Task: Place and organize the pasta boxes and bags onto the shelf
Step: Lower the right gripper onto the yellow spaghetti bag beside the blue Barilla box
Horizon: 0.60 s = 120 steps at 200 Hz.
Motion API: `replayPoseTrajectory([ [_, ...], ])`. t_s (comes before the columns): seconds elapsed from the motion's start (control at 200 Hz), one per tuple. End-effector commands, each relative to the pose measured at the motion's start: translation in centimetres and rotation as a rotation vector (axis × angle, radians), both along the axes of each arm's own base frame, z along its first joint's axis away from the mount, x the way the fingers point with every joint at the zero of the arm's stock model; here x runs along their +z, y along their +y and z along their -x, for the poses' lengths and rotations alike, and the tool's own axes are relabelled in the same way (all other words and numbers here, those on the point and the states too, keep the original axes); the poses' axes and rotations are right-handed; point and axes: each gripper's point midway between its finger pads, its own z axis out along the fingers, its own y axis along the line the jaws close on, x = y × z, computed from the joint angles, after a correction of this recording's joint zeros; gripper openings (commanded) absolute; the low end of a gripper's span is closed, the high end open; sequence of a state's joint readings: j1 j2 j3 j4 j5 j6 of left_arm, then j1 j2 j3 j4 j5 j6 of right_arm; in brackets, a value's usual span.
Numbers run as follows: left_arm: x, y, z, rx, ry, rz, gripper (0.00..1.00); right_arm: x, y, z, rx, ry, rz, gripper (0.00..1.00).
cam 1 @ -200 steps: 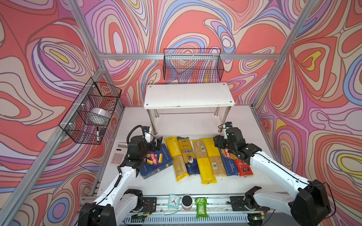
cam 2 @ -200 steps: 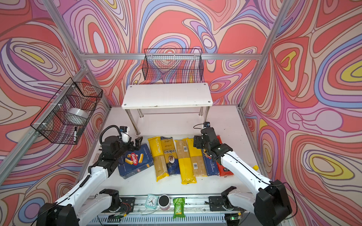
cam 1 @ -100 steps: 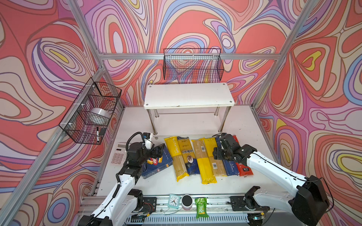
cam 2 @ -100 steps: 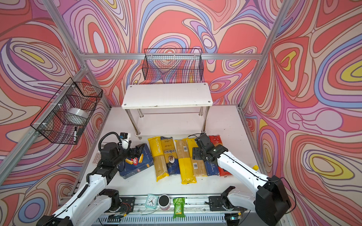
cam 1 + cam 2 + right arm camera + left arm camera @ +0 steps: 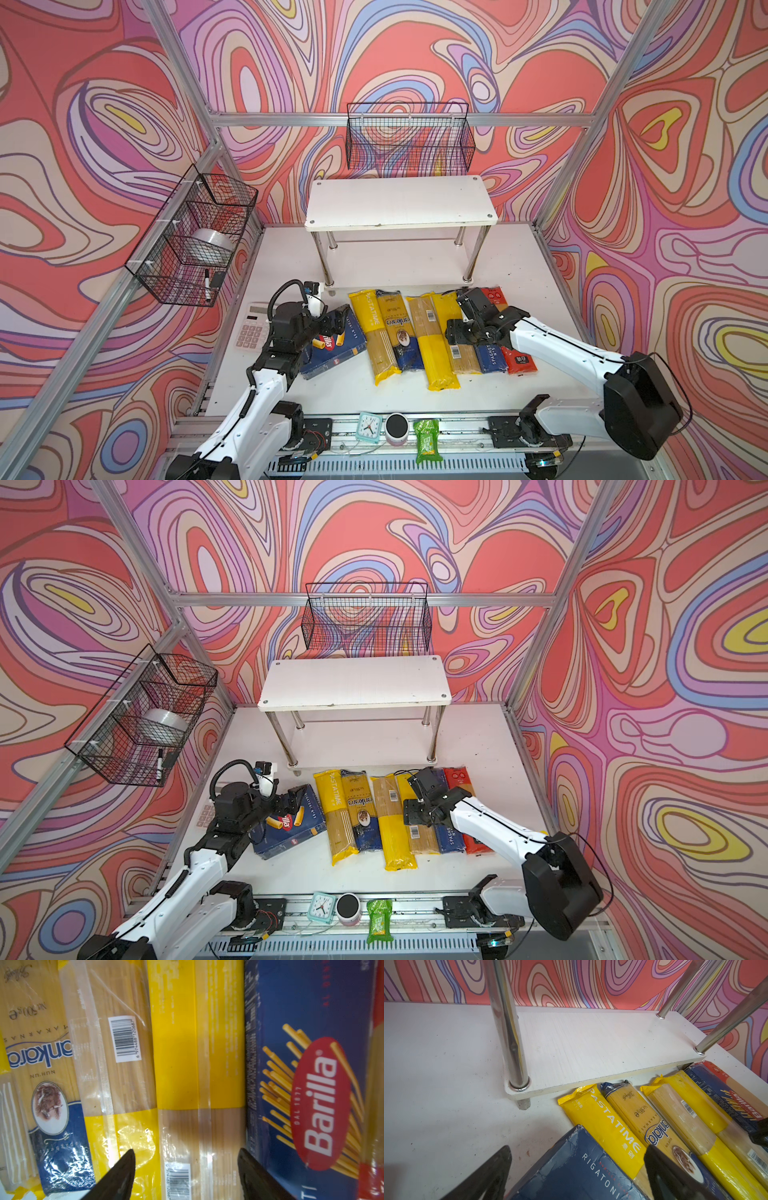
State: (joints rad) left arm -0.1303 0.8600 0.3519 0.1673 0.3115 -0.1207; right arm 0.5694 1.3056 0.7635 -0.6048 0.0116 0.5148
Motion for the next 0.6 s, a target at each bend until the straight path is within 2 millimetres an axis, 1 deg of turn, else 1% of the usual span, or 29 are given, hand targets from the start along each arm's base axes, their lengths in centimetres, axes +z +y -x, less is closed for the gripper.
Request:
replayPoseTrajectory([
  [0.0,0.6,-0.1,-0.4,-0.001,-0.006,0.005,1.0,-0.3,0.8,0.1,0.022,-0.001,-0.035,0.8],
  [0.11,0.6,-0.1,-0.3,0.001,-0.01,0.005,1.0,-1.0,0.0,0.4,-0.006,0.03,0.009,0.8],
  [0.3,0.8,0.3,-0.1,0.022,-0.027,0.006,1.0,-1.8,-0.1,1.1,0.004,0.061,0.016,0.82],
  [0.396,0.7,0.3,-0.2,0.021,-0.022,0.005,1.0,-2.0,-0.5,1.0,-0.015,0.066,0.04,0.83],
  [0.596,0.5,0.0,-0.5,0.007,-0.003,0.004,1.0,-3.0,-0.3,0.5,-0.009,0.084,0.06,0.83],
])
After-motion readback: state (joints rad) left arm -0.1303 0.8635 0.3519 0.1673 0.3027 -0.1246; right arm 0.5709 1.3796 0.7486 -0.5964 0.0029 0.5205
